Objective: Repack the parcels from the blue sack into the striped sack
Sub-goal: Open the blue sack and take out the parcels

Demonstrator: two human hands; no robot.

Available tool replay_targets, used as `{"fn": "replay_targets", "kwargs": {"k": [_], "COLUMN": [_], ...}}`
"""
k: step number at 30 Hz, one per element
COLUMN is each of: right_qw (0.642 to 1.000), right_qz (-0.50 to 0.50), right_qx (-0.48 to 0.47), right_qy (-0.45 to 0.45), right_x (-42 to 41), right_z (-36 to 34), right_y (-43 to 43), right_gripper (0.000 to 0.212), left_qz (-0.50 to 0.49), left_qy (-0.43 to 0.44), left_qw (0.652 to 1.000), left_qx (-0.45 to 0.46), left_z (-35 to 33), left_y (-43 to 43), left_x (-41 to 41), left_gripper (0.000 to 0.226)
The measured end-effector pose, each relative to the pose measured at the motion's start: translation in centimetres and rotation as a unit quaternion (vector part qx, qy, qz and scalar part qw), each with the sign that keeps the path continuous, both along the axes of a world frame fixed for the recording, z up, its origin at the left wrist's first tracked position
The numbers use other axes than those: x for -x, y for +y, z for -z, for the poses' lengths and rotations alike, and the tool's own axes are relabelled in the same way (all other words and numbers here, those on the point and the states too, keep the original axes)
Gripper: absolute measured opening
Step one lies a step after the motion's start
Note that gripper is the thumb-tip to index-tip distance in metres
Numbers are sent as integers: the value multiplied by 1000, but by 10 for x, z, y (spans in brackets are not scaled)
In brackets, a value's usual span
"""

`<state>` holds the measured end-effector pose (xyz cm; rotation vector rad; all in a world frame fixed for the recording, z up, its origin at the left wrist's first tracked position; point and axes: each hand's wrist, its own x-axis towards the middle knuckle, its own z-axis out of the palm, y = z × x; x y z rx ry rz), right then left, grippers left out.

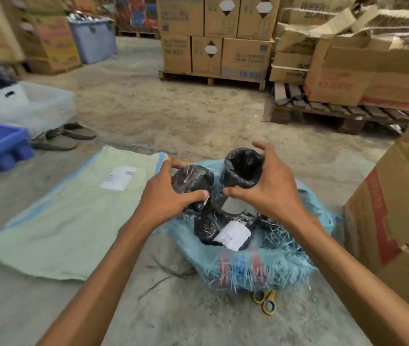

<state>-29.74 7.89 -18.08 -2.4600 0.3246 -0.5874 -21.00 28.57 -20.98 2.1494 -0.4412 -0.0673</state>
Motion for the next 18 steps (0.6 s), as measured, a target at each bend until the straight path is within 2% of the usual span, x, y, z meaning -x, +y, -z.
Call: {"fn": "replay_targets", "kwargs": {"k": [2, 4, 7, 9, 13, 16, 18], "right_qw": [999, 996, 989, 983, 967, 963, 960], "right_qz": [-49, -92, -142, -170, -207, -214, -221], "right_qx": [4, -1, 3, 5, 17, 28, 38], "right_qy": [-7, 9, 40, 74, 145, 162, 169], "right_x": [2, 12, 31, 45, 68, 78, 84], "right_z": [-9, -2, 33, 65, 124, 152, 164], "right_y": [33, 68, 113, 138, 184, 209, 221], "right_gripper": [112, 111, 108, 103, 92, 98, 99], "left_qz": [-51, -110, -208, -247, -273, -285, -278], "left_qy": [8, 10, 22, 64, 134, 152, 141], "left_qw": [999, 993, 970, 955, 926, 905, 907], "left_qx": [-2, -50, -122, -149, -225, -275, -283], "left_z": [-8, 0, 40, 79, 151, 187, 203], "left_y": [40, 82, 135, 159, 186, 196, 201], "left_x": [11, 25, 46, 62, 106, 134, 147], "left_gripper": [76, 76, 77, 81, 82, 83, 85]}}
